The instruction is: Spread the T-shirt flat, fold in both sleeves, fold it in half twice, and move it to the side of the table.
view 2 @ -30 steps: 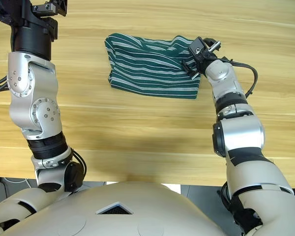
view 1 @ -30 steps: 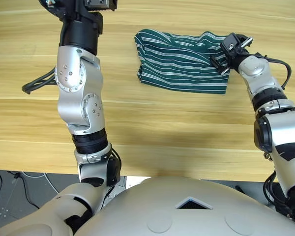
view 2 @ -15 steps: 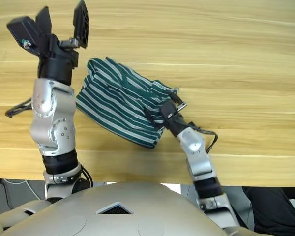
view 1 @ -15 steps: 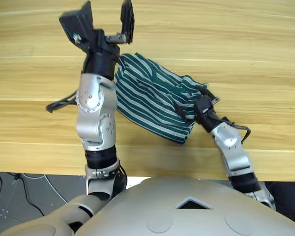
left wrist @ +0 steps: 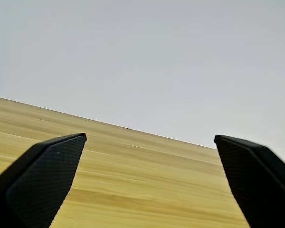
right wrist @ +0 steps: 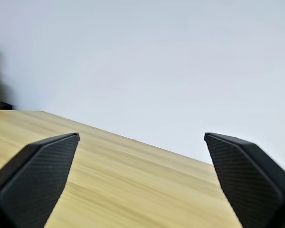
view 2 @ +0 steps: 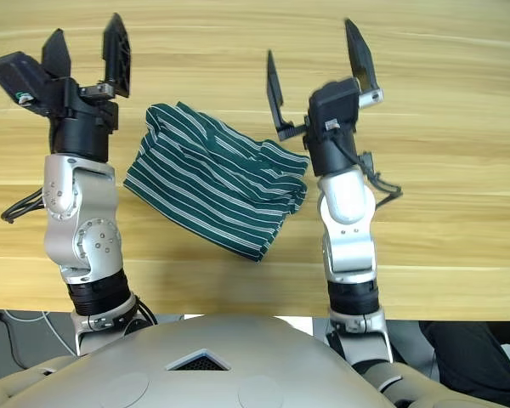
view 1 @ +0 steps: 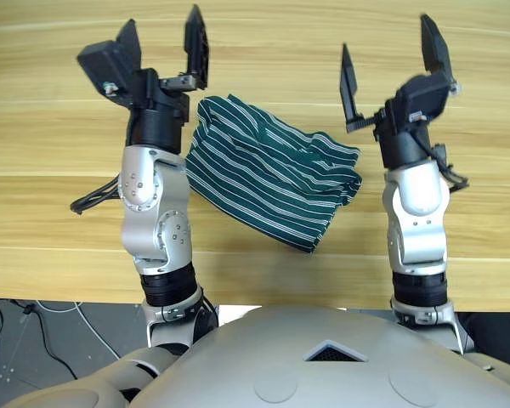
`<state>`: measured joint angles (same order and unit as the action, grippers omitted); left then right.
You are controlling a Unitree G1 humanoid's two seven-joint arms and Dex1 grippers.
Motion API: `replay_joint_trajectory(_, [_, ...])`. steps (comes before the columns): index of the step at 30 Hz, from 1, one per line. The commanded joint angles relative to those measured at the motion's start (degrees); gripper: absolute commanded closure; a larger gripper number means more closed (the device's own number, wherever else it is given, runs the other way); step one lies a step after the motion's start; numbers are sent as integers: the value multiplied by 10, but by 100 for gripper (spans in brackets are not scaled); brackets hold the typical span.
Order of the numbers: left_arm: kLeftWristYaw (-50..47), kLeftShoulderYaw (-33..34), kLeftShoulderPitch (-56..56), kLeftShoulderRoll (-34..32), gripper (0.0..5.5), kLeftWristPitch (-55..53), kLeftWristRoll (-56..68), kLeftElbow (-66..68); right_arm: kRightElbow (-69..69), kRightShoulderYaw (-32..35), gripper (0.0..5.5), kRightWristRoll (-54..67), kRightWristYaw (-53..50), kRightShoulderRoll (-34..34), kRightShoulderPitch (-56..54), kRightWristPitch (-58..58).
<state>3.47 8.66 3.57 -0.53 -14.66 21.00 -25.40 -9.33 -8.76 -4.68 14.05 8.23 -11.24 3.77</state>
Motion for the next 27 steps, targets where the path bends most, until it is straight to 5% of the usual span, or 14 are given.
replay_joint_trajectory(1, [-11,42,31,-22,51,0,21,-23,211,-39,64,19,176,50,-198,-27])
replay_joint_trajectory(5, [-15,63,62,-33,51,-8,38,-11,523,-101,64,-8,336,3,-372,18])
replay_joint_trajectory(12, [-16,41,75,-18,51,-10,24,13,795,-161,64,-109,247,-113,-473,79])
replay_joint_trajectory(27, [-16,6,52,-8,51,-4,10,12,868,-111,64,-156,-4,-30,-393,57])
